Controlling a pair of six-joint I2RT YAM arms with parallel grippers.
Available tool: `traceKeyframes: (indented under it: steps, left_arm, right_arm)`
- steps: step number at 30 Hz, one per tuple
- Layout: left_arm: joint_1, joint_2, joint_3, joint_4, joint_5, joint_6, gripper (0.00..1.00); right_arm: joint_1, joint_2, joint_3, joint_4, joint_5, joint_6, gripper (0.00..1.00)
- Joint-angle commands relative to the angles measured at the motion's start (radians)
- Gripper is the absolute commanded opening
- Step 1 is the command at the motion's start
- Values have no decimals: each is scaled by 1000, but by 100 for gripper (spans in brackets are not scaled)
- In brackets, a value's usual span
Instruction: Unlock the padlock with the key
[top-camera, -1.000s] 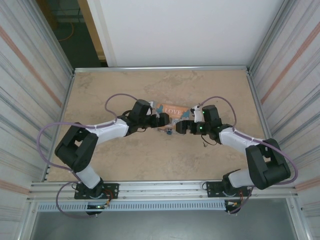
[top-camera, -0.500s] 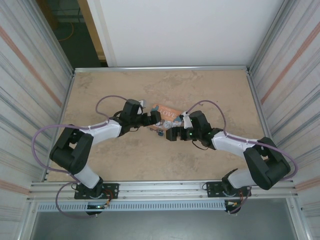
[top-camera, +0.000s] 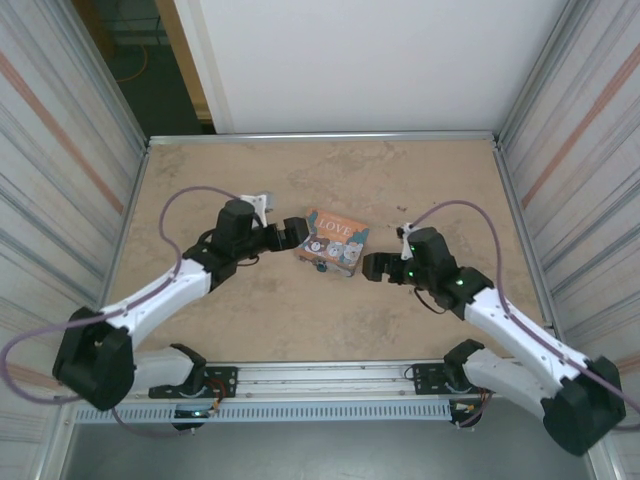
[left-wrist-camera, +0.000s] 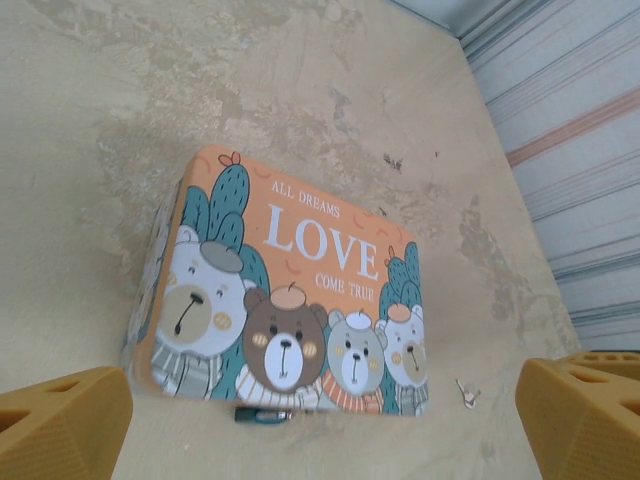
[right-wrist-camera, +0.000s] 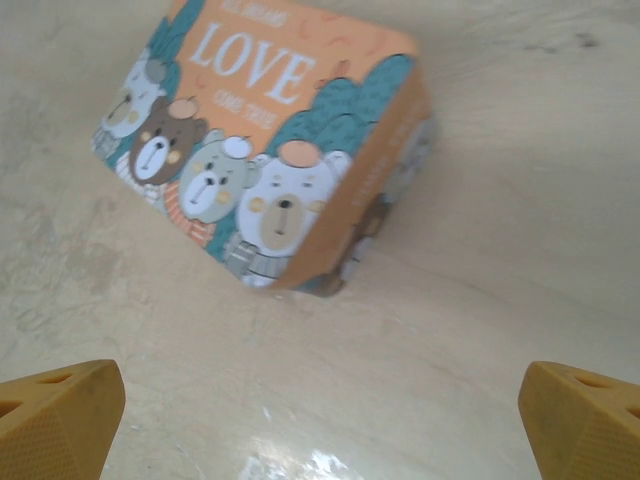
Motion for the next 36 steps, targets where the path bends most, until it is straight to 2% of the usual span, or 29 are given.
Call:
traceKeyframes:
  steps: [1,7,9,15,20,27,36]
  left_arm:
    - [8,-125,-69,-129,-25,40,99]
    - [8,-373,-201,-256,-38,-3,99]
    - [10,-447,-242,-298,-45,-25,99]
    - [10,-600,-331,-359,-41,-80,99]
    - [10,-637,-358,-366,-31,-97,99]
    - [10,-624,-360,-361,-14,-96,99]
    - [10,-622,-371,-350,-13,-103,99]
  right_arm:
    - [-46,-86,29,-251,86,45,99]
    - [-164,-152,42,-425,67,78,96]
    - [-186,-148,39,-426,54,90,93]
    - [-221,-17,74,-441,25,101,88]
    - [-264,157,121,-453,-12,83,74]
    - [-269,357,181,-448,-8,54,58]
    - [-271,479,202,-421,4,58,51]
